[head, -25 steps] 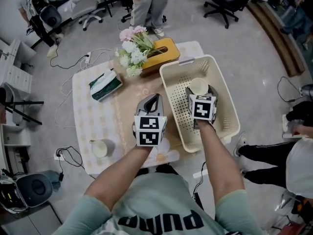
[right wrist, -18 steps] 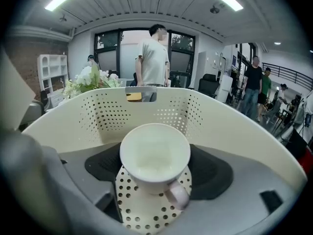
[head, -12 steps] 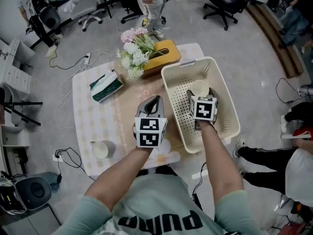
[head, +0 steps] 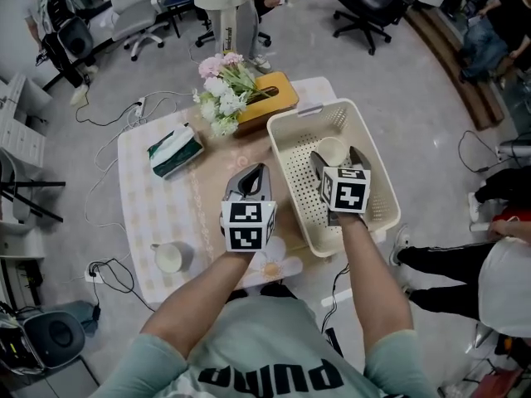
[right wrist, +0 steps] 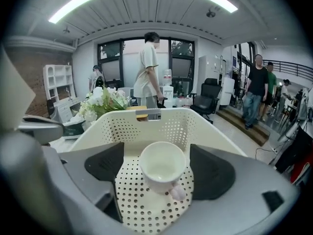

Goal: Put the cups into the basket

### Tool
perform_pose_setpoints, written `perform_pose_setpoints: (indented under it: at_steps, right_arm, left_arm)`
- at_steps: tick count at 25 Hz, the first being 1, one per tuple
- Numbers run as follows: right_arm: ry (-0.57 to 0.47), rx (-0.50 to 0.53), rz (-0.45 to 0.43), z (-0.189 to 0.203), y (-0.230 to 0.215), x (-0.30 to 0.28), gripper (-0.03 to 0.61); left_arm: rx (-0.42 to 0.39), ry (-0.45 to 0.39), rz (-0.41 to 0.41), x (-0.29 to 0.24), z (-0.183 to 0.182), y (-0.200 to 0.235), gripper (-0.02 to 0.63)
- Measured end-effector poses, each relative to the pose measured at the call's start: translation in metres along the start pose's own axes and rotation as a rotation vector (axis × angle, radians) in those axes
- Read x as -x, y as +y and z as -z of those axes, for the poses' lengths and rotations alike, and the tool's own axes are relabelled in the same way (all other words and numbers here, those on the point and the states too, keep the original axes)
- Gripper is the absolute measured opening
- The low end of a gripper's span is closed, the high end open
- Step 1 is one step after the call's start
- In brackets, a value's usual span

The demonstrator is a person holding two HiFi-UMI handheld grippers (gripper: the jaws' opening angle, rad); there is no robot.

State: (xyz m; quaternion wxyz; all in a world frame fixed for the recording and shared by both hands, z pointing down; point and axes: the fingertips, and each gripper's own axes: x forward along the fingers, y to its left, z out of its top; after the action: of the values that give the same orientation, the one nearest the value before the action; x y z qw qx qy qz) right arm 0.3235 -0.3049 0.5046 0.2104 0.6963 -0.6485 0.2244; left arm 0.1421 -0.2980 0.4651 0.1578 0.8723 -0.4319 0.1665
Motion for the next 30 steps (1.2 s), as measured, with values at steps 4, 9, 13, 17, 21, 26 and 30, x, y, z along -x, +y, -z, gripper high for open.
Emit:
perform_pose_setpoints:
  at_steps: [4,9,13,17,21,26,30]
  right_arm:
    - [-0.049,-0.013,-0.012,-0.015,0.011,0.025,0.400]
    - [-0.107,-0.027,-0.026,-0.030,0.032,0.060,0.399]
    - [-0.140,-0.037,-0.059,-0.033,0.056,0.085,0.399]
    - [-0.154,-0.021,-0.087,-0.029,0.084,0.104,0.397]
    - [-0.155,-0.006,-0.129,-0.020,0.115,0.116,0.397]
    - [-0.155,0.015,-0.176,-0.009,0.155,0.136,0.346]
    - [-0.158,0.041,-0.200,0.000,0.186,0.149,0.107]
  left_arm:
    - [0.007,-0.015,0.007,0.010,-0.005,-0.001,-0.002]
    - [0.020,-0.044,0.008,0.028,-0.012,0.004,-0.002]
    - [0.027,-0.062,0.005,0.047,-0.016,0.010,-0.002]
    - [0.023,-0.077,0.003,0.067,-0.017,0.016,-0.002]
    - [0.015,-0.091,-0.001,0.088,-0.015,0.023,-0.002]
    - [0.006,-0.106,-0.021,0.116,-0.013,0.037,-0.002]
    - [0.018,-0.126,-0.040,0.141,-0.013,0.049,-0.002]
